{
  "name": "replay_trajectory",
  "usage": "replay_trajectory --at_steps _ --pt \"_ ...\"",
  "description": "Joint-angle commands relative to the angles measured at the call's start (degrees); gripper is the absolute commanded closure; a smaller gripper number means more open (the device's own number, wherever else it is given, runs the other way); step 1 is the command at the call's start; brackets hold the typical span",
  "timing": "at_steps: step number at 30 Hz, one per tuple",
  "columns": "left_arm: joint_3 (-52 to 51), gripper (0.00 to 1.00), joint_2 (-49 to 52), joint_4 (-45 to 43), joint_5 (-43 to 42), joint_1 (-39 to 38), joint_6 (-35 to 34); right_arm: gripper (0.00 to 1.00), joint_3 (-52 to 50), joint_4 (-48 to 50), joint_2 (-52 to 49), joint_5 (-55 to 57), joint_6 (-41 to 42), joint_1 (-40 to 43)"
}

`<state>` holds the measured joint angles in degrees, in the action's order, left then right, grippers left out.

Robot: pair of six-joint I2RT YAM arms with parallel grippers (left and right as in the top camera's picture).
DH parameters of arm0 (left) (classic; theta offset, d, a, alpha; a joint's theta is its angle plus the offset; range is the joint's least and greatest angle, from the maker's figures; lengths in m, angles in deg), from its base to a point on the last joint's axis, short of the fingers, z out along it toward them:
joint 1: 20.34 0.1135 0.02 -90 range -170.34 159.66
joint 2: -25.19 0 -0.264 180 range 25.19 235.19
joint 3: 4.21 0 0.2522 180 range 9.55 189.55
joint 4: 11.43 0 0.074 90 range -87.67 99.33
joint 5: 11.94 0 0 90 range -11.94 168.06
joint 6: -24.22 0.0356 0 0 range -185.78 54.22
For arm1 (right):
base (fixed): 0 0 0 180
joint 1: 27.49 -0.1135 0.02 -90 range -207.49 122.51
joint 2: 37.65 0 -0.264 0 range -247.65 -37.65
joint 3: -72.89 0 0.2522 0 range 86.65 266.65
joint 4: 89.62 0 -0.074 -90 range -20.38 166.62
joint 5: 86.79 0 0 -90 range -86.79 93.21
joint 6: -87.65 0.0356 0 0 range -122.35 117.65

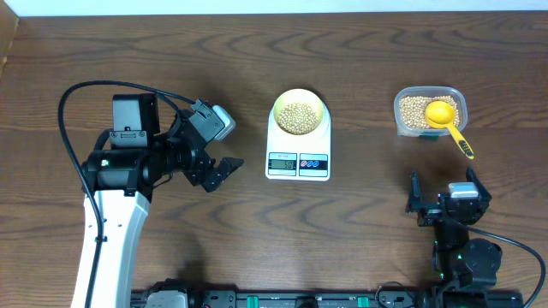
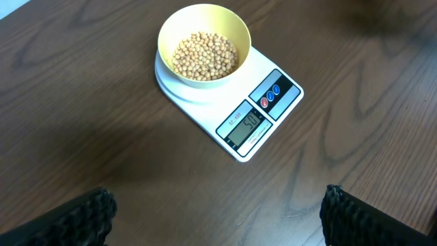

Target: Scoop item into bowl and weigh 50g on scale

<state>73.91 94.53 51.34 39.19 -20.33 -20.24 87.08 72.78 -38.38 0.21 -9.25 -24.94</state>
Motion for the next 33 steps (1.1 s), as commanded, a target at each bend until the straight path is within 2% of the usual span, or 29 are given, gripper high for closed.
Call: replay_trajectory --at_steps 1,33 --pt "0.3 0.03 0.0 0.0 -0.5 0.3 0.9 0.01 -0.1 -0.2 0.5 -0.3 0.7 -0.4" --pt "-0.8 0.02 -0.8 -1.5 -0.8 0.3 0.4 0.01 -0.1 -0.2 0.5 -0.3 0.7 -0.4"
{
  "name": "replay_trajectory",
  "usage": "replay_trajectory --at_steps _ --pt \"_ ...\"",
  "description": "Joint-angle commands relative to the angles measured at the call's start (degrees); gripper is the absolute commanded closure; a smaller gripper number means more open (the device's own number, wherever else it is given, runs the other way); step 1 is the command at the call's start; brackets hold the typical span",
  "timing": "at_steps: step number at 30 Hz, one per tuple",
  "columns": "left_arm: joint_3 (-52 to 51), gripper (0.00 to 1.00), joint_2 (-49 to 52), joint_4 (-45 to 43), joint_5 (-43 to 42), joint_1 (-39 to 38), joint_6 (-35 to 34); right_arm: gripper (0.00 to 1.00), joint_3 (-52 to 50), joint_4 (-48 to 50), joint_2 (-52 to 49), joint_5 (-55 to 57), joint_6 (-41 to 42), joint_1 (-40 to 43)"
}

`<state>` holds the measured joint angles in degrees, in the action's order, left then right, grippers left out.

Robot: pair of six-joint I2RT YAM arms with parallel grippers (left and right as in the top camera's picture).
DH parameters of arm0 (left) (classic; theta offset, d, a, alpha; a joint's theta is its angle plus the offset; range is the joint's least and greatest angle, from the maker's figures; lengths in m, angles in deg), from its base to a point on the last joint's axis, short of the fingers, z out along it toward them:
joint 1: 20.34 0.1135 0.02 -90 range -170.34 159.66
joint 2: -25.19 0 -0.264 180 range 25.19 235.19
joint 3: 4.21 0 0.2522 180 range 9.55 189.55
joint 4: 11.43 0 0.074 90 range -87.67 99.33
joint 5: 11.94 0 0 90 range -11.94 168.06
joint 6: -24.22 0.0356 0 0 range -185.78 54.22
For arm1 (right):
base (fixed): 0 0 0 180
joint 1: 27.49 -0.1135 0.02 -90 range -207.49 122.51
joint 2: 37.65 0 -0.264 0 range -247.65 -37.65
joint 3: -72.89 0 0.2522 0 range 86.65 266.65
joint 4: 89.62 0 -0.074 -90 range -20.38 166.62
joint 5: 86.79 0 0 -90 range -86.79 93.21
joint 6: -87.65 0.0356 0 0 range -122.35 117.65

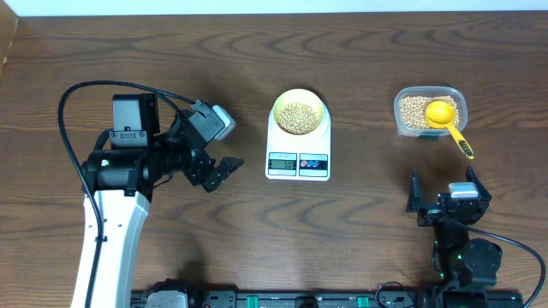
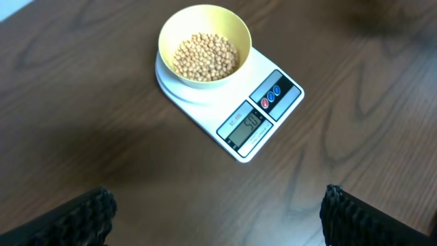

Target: Scoop item into bowl and weigh 50g on scale

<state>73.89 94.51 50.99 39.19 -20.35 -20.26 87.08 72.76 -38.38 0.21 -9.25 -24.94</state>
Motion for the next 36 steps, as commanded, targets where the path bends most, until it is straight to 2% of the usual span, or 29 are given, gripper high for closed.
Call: replay_trajectory --at_steps 1,4,8,12,17,22,30,36 --pt "-1.2 0.02 -1.0 -2.3 -0.7 0.3 -0.3 0.01 -0.1 -0.2 0.5 -0.3 0.7 -0.4" --pt "-3.2 0.02 -2.5 -8.3 0.8 0.3 -5.1 0.01 -0.1 -0.2 0.5 -0.4 0.6 -0.4" --pt "-8.1 0.02 -6.3 -20.1 8.7 0.3 -20.2 0.01 -0.1 -0.2 0.5 -0.3 0.6 -0.4" --pt "-14.1 0.02 -11.5 -29.0 15.8 0.3 -30.6 0.01 -0.1 -0.2 0.5 -0.3 0.6 -0.4" --pt "-22.8 0.03 -20.3 -35.7 19.4 0.3 -33.7 0.01 -0.1 -0.2 0.5 -0.3 0.6 -0.4" --pt "-29.3 0.02 -28.3 -38.4 24.6 0.3 -38.5 0.01 -0.1 -0.2 0.5 -0.3 0.7 -0.4" --pt "-39.7 0.02 -39.7 -43.8 28.9 0.3 -40.9 0.01 -0.1 -0.2 0.5 -0.3 0.7 -0.4" --pt "-47.3 0.02 -48.6 -46.6 29.1 0.3 -41.6 0.01 -0.1 -0.2 0.5 -0.3 0.6 -0.4"
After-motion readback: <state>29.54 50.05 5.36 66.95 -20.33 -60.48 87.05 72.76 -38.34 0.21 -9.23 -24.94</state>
